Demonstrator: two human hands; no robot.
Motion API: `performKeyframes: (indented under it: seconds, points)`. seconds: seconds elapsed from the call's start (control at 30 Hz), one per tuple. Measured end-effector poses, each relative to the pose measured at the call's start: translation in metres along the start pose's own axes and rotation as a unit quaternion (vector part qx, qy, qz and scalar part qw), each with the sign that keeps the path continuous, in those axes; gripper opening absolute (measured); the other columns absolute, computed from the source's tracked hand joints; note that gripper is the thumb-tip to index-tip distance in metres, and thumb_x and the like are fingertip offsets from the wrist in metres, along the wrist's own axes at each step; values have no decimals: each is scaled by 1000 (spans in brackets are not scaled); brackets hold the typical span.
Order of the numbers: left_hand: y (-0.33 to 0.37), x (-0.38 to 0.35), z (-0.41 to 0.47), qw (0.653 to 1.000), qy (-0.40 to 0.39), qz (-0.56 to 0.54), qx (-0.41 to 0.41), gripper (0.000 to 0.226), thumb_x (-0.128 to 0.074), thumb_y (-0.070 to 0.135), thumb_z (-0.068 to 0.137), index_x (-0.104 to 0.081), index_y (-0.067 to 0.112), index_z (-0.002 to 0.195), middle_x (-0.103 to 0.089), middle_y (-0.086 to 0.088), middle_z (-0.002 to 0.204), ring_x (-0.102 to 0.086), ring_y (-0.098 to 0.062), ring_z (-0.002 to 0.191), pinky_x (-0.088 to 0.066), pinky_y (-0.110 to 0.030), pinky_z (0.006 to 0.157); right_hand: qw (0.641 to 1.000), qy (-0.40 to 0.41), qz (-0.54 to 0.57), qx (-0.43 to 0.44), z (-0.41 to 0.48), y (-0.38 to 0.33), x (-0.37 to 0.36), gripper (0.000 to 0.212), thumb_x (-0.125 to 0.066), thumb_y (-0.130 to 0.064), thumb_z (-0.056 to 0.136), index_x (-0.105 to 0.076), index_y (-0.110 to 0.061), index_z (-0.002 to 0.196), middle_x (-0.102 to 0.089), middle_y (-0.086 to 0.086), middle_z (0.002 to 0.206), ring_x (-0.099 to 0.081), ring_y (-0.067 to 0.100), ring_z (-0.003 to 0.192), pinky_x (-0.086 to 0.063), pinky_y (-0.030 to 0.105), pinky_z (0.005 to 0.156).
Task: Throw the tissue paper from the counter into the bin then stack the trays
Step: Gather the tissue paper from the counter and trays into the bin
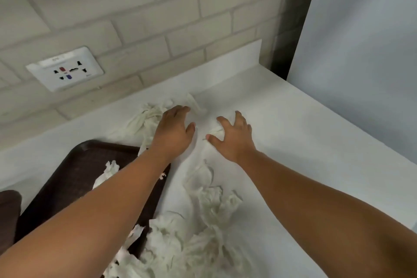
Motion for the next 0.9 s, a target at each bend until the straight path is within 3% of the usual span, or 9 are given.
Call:
performKeyframes:
  seconds: [0.1,0.27,0.33,0.43,0.57,0.67,0.73,0.83,0.9]
  points:
    - [-11,-11,30,999,-28,24,4,54,-51,36,97,-39,15,145,-37,-9,152,-32,-29,140,-31,-42,114,998,-8,-50,38,7,-8,-16,55,-45,-59,91,-48,-28,137,-25,10,156,-13,28,147,-10,52,118]
    - [-16,-35,64,996,-64,54,1,54,-53,37,97,-38,19,146,-29,-14,155,-28,-37,139,-32,-48,111,987,96,66,115,-6,-18,-4,14,-61,-6,86,-67,-9,99,-63,8,114,-54,25,113,-43,33,102]
    - [-14,-45,73,995,-73,66,-7,54,-53,38,97,-39,21,146,-26,-16,156,-29,-40,138,-32,-49,111,986,111,60,107,-12,-14,0,17,-59,2,83,-65,-9,93,-62,6,100,-55,24,99,-48,32,89]
    - [-13,-56,85,993,-90,77,-15,52,-52,38,98,-41,23,146,-24,-18,157,-31,-43,137,-31,-50,111,989,113,50,86,-16,-6,2,30,-52,8,82,-63,-11,102,-58,5,99,-50,22,95,-46,33,85]
    - [-4,-57,89,994,-83,51,-53,30,-58,26,96,-66,14,123,-48,-20,141,-51,-39,124,-42,-42,103,993,81,62,56,-15,1,3,38,-46,4,87,-64,-9,118,-55,8,103,-54,24,93,-47,32,83]
    - [4,-51,80,995,-68,33,-65,12,-61,11,90,-73,11,91,-69,-10,99,-64,-30,91,-51,-34,80,989,82,115,42,-20,3,12,28,-40,-17,91,-65,-5,93,-50,7,90,-53,23,79,-47,34,73]
    - [8,-48,70,995,-63,25,-67,11,-61,7,89,-72,10,91,-69,-8,94,-65,-26,85,-52,-33,77,984,80,158,13,-23,9,18,33,-35,-31,90,-54,-6,78,-45,5,83,-48,21,72,-41,32,67]
    - [15,-50,51,994,-85,11,-69,15,-61,7,91,-69,9,104,-70,-10,102,-65,-26,94,-53,-35,85,985,78,155,-13,-29,14,26,41,-39,-46,99,-46,-14,73,-45,0,80,-47,16,69,-34,27,64]
    - [21,-46,36,994,-94,-21,-55,19,-57,8,94,-67,8,110,-69,-11,106,-65,-27,97,-52,-36,87,985,87,150,-21,-35,16,34,46,-41,-47,99,-38,-17,64,-43,-2,72,-44,16,66,-32,27,63]
Point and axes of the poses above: each hand's wrist, its own z-axis towards the middle knuckle, its own x-axis out of the back of the hand, y = z × x, the point moved 10 cm from there along z, towards the middle knuckle
